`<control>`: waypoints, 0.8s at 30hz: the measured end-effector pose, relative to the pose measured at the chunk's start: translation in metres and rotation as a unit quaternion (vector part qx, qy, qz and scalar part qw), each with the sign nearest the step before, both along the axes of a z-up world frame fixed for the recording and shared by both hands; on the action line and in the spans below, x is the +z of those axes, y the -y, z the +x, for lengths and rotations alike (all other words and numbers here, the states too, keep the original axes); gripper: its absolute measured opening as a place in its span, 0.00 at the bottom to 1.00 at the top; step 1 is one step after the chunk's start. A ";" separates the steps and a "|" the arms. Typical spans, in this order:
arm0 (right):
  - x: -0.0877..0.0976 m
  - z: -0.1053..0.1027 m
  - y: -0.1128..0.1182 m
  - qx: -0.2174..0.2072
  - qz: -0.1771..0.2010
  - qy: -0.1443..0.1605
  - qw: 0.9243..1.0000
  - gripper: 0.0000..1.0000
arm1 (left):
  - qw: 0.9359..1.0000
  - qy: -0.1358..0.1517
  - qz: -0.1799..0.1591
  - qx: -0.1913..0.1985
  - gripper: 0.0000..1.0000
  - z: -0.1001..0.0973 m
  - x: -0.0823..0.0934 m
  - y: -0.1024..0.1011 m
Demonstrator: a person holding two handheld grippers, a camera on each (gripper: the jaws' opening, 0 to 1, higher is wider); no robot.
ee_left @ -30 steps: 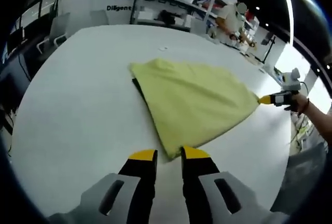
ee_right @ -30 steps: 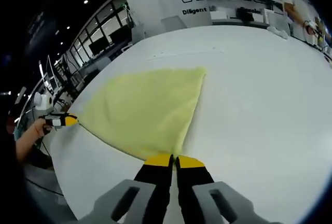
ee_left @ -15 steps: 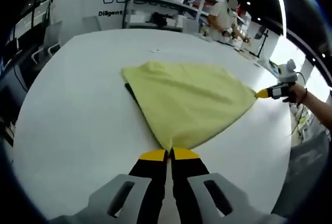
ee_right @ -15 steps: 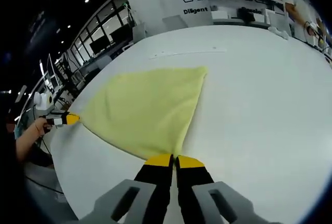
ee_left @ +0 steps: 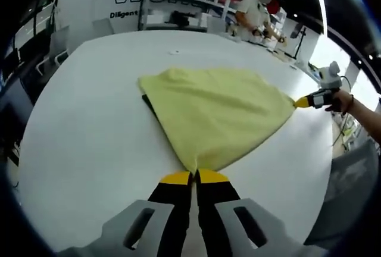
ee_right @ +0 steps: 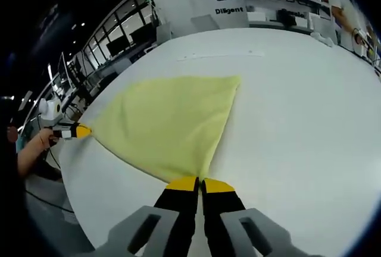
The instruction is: Fold the garment on the visible template until the final outline fits inside the template.
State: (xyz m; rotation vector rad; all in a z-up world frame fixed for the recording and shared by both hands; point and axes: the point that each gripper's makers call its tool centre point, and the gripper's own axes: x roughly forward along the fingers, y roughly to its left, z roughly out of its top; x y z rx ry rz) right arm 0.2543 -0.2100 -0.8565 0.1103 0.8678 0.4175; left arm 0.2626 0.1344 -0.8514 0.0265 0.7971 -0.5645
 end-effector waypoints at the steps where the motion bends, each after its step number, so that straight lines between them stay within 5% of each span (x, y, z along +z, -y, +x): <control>1: 0.000 -0.001 0.000 0.000 0.000 0.000 1.000 0.00 | 1.000 0.000 0.000 0.000 0.02 -0.001 0.000 0.000; 24: -0.001 -0.035 -0.008 0.021 -0.013 -0.010 1.000 0.00 | 0.999 -0.049 0.015 0.019 0.02 -0.035 -0.003 -0.011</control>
